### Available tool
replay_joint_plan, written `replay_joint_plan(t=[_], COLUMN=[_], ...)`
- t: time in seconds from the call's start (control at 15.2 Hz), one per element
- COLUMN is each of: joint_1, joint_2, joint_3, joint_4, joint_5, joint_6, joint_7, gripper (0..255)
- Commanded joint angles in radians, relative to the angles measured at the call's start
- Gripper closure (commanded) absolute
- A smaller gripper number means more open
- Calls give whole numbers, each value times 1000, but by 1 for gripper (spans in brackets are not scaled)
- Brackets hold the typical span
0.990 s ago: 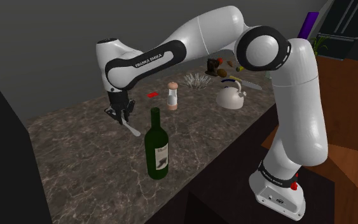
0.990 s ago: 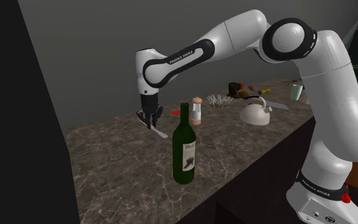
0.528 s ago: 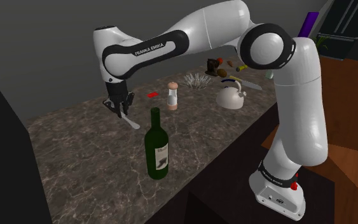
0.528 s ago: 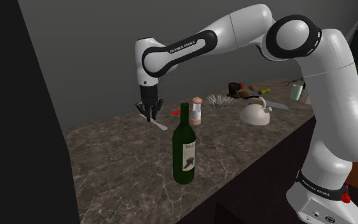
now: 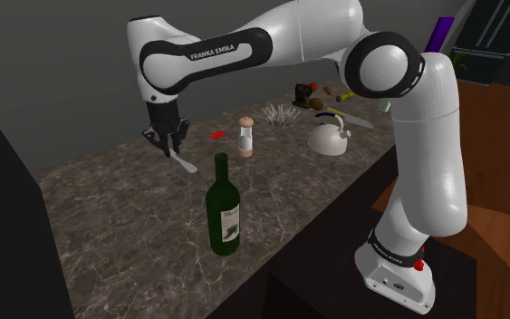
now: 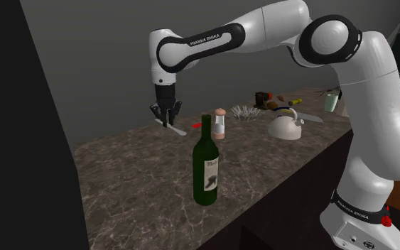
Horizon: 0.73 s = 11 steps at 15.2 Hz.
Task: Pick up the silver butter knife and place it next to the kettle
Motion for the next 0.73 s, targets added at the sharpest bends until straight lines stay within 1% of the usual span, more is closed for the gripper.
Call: replay_joint_plan(t=[0.0,0.33,0.66], joint_1=[1,5,-85], joint_2=[-4,-5,-183], joint_3=[1,2,-11], joint_4=[23,82,-173], joint_5=[2,3,50], joint_6=[-28,-88,-3], joint_7=[-2,-4,-92], gripper=[255,255,255])
